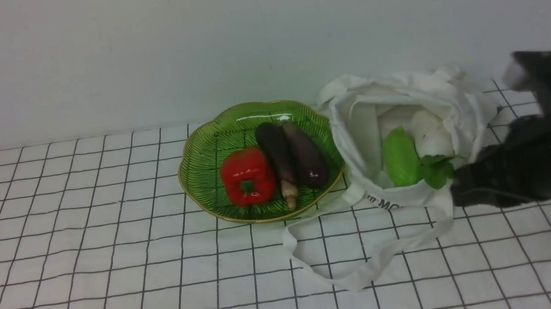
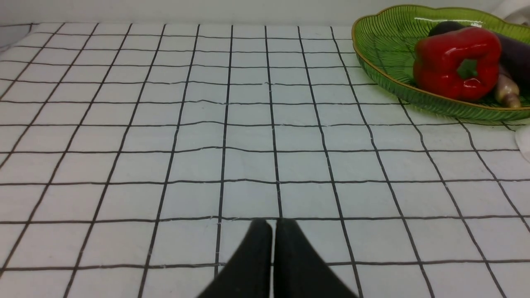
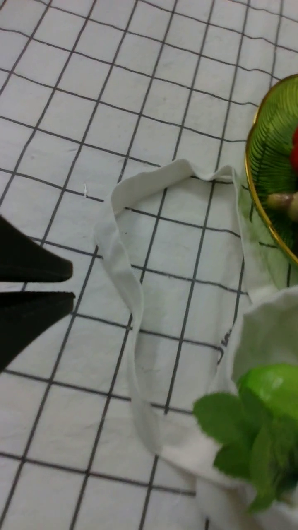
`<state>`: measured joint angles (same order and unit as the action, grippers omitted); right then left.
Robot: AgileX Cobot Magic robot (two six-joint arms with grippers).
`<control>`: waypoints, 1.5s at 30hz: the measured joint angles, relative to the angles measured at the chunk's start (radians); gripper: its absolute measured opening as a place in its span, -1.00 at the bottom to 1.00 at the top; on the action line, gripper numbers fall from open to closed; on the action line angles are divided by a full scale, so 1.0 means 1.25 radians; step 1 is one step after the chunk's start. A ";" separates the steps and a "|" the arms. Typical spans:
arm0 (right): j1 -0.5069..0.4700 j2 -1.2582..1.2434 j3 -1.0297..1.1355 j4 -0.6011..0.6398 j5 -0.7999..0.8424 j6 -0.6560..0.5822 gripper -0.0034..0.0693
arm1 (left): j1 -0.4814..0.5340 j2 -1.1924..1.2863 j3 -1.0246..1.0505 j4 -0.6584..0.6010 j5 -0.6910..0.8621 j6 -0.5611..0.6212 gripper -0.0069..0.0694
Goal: Take vegetables from bag on white checkered tablecloth place on plate.
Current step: 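Reach into the cloth bag and grasp the green vegetable inside with the right gripper, then take the green vegetable out of the bag and place it on the plate with the right gripper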
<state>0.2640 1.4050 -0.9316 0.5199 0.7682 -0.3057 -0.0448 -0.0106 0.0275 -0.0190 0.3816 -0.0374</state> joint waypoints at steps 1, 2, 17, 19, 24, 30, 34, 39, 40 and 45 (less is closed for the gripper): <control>0.018 0.040 -0.038 -0.015 0.000 0.010 -0.77 | 0.000 0.000 0.000 0.000 0.000 0.000 -0.84; 0.020 0.055 -0.051 -0.018 0.000 0.012 -0.75 | 0.000 0.000 0.000 0.000 0.000 0.000 -0.84; 0.040 0.468 -0.454 -0.356 0.040 0.252 0.57 | 0.000 0.000 0.000 0.000 0.000 0.000 -0.84; 0.040 0.504 -0.480 -0.398 0.039 0.298 0.66 | 0.000 0.000 0.000 0.000 0.000 0.000 -0.84; 0.040 0.554 -0.489 -0.416 0.018 0.339 0.70 | 0.000 0.000 0.000 0.000 0.000 0.000 -0.84; 0.040 0.605 -0.490 -0.416 -0.006 0.361 0.70 | 0.000 0.000 0.000 0.000 0.000 0.000 -0.84; 0.040 0.606 -0.492 -0.421 -0.006 0.361 0.51 | 0.000 0.000 0.000 0.000 0.000 0.000 -0.84; 0.040 0.571 -0.492 -0.426 0.008 0.360 0.17 | 0.000 0.000 0.000 0.000 0.000 0.000 -0.84; 0.040 0.556 -0.492 -0.427 0.015 0.357 0.17 | 0.000 0.000 0.000 0.000 0.000 0.000 -0.84; 0.040 0.495 -0.492 -0.428 0.056 0.338 0.17 | 0.000 0.000 0.000 0.000 0.000 0.000 -0.84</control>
<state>0.3146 2.0240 -1.5460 -0.0149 0.8380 0.1162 -0.0448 -0.0106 0.0275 -0.0190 0.3816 -0.0374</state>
